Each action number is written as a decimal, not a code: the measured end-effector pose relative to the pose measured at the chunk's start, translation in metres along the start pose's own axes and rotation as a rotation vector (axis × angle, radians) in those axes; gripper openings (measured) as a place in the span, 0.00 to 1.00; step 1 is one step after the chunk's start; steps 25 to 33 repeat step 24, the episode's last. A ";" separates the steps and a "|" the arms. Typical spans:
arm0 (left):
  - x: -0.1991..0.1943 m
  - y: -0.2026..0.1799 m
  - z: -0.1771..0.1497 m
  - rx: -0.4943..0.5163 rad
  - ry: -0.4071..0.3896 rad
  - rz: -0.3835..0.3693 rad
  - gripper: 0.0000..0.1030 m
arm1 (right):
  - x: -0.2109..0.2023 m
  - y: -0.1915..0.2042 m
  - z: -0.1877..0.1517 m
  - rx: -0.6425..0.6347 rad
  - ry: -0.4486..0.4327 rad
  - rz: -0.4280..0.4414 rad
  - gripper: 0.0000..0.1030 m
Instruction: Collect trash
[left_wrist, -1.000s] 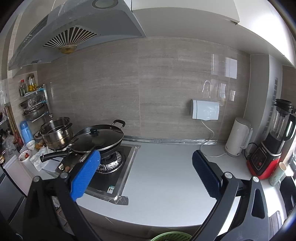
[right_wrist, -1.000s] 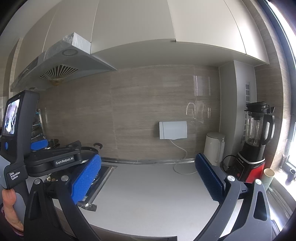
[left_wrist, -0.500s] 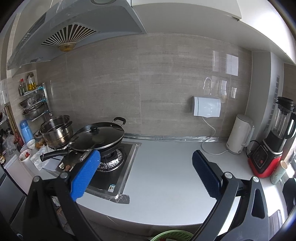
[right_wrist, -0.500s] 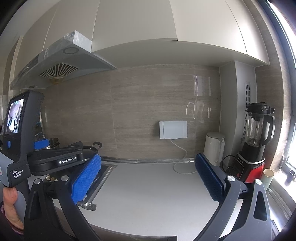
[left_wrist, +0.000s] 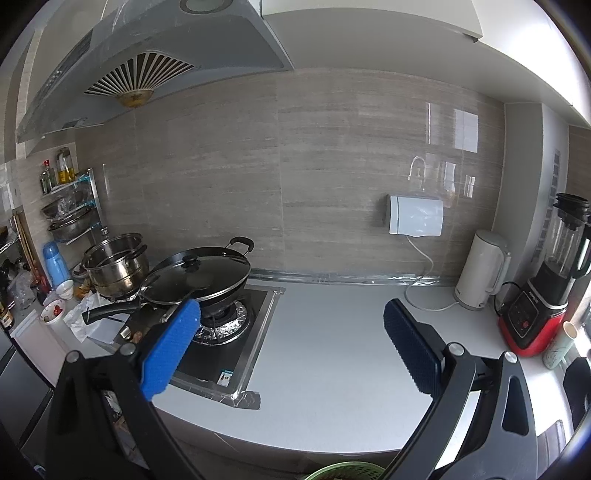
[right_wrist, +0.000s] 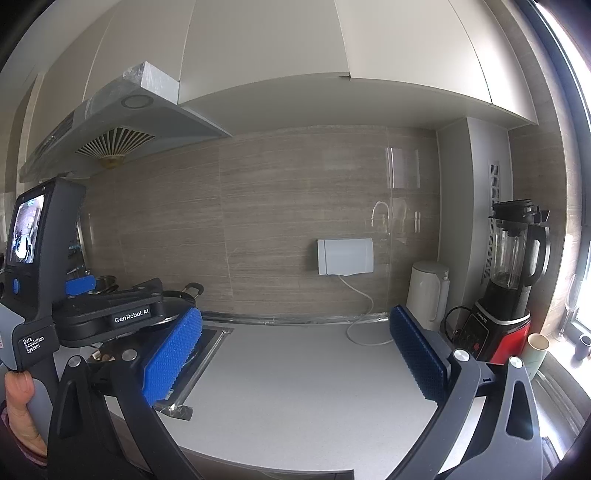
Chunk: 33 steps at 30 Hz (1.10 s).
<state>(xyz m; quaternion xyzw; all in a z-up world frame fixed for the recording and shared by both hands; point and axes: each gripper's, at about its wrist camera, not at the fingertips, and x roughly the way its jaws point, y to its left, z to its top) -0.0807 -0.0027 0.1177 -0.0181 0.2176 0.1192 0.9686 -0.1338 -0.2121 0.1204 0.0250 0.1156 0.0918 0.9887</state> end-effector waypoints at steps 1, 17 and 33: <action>0.001 0.000 0.000 -0.002 0.001 0.003 0.93 | 0.000 0.000 0.000 0.000 0.001 0.000 0.98; 0.004 -0.003 0.000 0.008 -0.012 0.043 0.93 | 0.005 0.001 -0.002 0.001 0.012 0.000 0.98; 0.005 -0.005 0.000 0.010 -0.006 0.025 0.93 | 0.008 0.001 -0.003 0.002 0.015 0.000 0.98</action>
